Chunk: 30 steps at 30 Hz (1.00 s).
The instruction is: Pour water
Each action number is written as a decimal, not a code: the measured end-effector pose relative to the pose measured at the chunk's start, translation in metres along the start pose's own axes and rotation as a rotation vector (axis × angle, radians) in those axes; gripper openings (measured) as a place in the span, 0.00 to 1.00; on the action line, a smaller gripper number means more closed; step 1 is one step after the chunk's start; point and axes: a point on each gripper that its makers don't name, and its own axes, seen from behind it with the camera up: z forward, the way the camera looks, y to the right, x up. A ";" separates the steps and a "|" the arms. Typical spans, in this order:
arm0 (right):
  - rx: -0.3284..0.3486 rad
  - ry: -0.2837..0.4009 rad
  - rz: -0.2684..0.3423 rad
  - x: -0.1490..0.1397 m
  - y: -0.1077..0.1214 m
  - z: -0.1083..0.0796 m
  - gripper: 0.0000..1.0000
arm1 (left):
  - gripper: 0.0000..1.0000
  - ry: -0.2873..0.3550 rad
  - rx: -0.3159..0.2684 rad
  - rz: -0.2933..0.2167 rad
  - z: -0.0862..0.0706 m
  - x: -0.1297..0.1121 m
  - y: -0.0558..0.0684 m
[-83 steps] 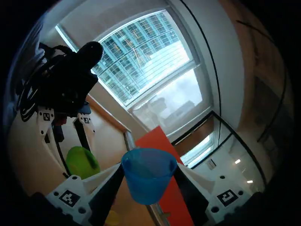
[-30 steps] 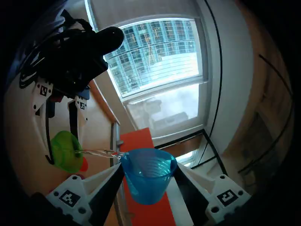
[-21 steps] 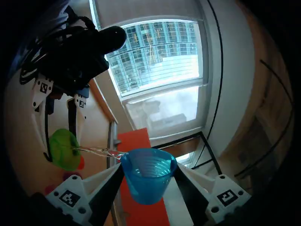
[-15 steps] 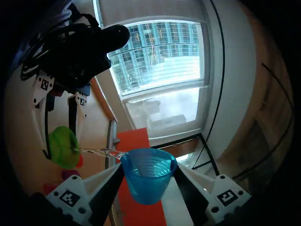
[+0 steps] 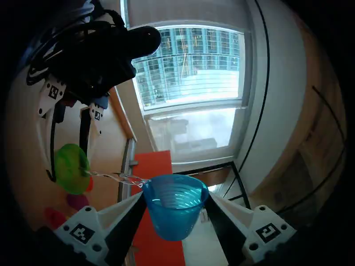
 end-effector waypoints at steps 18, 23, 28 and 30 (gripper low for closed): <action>-0.005 -0.001 -0.103 0.002 0.005 0.003 0.90 | 0.86 -0.002 0.005 0.000 0.002 -0.001 -0.003; -0.008 -0.004 -0.138 0.004 0.007 0.003 0.90 | 0.86 -0.002 0.006 -0.002 0.002 -0.002 -0.003; -0.013 -0.001 -0.165 0.008 0.007 0.003 0.90 | 0.86 0.000 0.006 -0.005 0.003 -0.001 -0.003; -0.016 0.001 -0.176 0.010 0.007 0.003 0.90 | 0.86 0.000 0.005 -0.007 0.003 -0.002 -0.003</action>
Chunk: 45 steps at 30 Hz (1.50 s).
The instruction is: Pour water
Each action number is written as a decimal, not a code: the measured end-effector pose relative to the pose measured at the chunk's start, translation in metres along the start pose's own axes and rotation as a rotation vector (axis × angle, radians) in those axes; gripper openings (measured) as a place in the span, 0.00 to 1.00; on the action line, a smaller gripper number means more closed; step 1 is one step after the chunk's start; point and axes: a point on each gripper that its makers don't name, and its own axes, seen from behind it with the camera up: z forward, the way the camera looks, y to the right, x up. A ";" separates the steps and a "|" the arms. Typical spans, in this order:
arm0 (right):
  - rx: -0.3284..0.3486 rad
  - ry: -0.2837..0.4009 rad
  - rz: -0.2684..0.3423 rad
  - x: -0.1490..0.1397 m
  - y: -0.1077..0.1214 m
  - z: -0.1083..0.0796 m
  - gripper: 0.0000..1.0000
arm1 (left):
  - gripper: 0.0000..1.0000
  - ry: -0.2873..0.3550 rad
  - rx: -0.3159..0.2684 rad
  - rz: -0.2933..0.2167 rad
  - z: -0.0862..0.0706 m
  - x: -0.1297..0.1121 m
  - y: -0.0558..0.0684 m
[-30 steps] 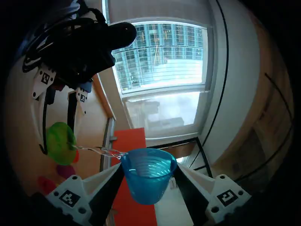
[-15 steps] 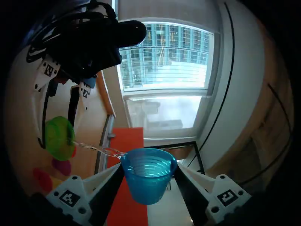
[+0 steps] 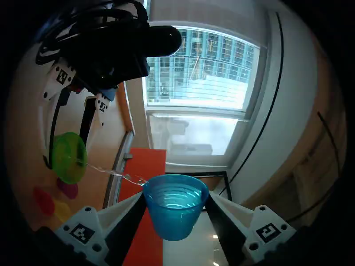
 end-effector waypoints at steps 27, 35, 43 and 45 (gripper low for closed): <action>-0.009 0.022 -0.095 0.016 0.000 0.000 0.90 | 0.86 0.006 0.012 -0.005 0.000 0.000 -0.004; -0.015 0.021 -0.008 0.011 0.002 -0.002 0.90 | 0.86 0.010 0.016 -0.004 -0.002 0.003 -0.005; -0.023 0.016 0.241 0.000 0.004 -0.009 0.90 | 0.86 0.014 0.018 0.002 -0.002 0.006 -0.005; -0.024 0.016 0.325 -0.002 0.004 -0.011 0.90 | 0.86 0.015 0.019 0.001 -0.003 0.006 -0.005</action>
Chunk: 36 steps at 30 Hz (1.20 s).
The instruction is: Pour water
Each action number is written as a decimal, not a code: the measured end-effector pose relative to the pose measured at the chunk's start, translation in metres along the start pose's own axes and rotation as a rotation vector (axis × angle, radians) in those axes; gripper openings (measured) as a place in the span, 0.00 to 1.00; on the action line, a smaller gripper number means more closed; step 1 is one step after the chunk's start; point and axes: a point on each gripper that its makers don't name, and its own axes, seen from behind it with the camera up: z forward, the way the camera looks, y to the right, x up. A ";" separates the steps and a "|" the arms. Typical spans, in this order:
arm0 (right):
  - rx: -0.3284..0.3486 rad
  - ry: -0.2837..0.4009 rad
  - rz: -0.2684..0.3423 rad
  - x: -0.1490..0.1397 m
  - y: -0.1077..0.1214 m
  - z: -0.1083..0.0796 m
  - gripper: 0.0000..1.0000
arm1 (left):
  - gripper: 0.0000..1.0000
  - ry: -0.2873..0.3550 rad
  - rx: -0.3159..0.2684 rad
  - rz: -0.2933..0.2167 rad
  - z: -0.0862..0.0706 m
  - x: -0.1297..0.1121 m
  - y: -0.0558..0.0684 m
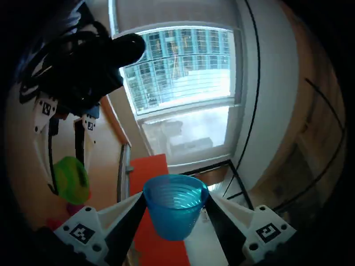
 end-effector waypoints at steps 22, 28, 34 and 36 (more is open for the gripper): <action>0.041 -0.026 0.780 0.008 -0.016 -0.024 0.90 | 0.86 0.002 0.013 0.013 -0.001 0.006 -0.002; 0.074 -0.038 0.979 0.014 -0.020 -0.027 0.90 | 0.86 0.006 0.021 0.017 -0.003 0.009 -0.004; 0.091 -0.047 1.111 0.018 -0.022 -0.030 0.90 | 0.86 0.008 0.026 0.019 -0.004 0.011 -0.004; 0.100 -0.052 1.145 0.019 -0.024 -0.031 0.90 | 0.86 0.009 0.027 0.020 -0.005 0.012 -0.004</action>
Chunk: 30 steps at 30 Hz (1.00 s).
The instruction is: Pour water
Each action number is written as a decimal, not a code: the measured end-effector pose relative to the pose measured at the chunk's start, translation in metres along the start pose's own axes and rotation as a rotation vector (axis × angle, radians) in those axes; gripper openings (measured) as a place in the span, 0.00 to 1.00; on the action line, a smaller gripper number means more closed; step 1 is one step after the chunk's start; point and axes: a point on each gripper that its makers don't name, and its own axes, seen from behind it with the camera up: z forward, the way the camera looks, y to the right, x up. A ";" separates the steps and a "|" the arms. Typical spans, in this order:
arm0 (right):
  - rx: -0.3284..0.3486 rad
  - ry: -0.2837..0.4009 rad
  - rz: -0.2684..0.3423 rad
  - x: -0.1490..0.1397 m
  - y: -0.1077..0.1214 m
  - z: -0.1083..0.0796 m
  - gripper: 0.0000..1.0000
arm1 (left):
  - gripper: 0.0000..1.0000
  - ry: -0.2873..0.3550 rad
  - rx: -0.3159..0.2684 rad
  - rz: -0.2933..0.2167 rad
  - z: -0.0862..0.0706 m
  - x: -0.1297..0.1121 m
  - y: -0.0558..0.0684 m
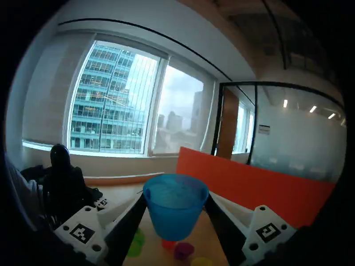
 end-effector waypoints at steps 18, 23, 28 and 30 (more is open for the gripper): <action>0.000 0.001 0.044 -0.011 0.006 -0.016 0.91 | 0.86 -0.006 0.019 0.006 -0.007 0.001 -0.008; -0.017 -0.009 0.026 -0.022 0.012 -0.024 0.91 | 0.86 -0.020 0.036 0.018 -0.013 -0.003 -0.016; -0.028 -0.020 0.015 -0.032 0.019 -0.034 0.91 | 0.86 -0.031 0.053 0.021 -0.019 -0.005 -0.024; -0.037 -0.027 0.013 -0.037 0.023 -0.038 0.91 | 0.86 -0.033 0.059 0.019 -0.021 -0.005 -0.027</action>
